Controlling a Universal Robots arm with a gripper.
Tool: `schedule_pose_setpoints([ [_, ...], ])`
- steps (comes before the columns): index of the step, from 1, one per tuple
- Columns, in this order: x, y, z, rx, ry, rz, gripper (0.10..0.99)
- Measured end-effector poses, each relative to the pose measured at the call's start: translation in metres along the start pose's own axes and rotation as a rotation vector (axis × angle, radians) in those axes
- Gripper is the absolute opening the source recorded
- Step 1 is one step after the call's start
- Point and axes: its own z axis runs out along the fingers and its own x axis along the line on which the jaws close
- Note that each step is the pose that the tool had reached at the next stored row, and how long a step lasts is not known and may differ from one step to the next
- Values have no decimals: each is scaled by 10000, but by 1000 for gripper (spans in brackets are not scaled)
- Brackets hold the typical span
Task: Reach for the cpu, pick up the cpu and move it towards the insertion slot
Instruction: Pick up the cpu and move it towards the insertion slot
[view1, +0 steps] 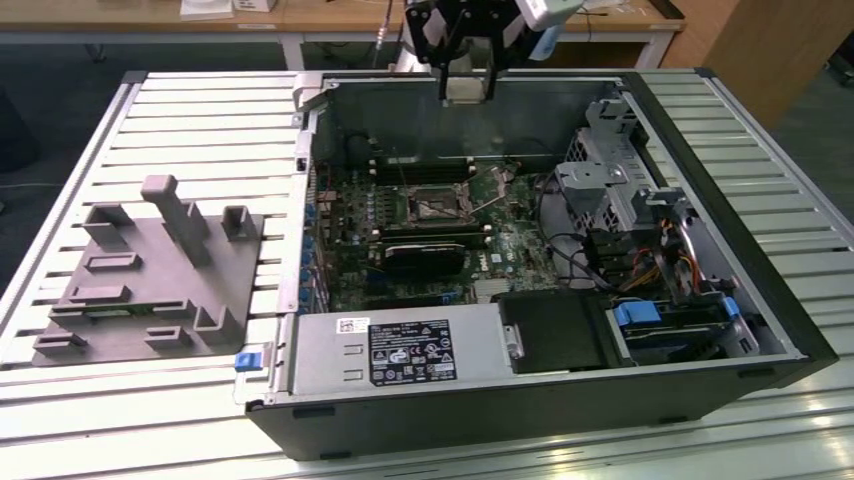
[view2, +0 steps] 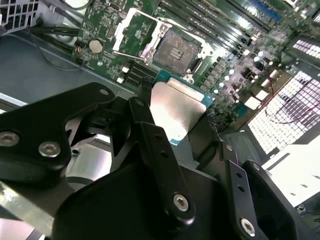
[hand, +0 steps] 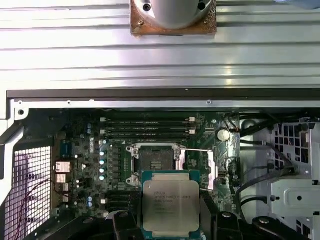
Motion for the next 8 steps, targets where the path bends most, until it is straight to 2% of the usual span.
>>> schedule_pose_setpoints([
  [8,0,4,2,0,1,-2,541],
])
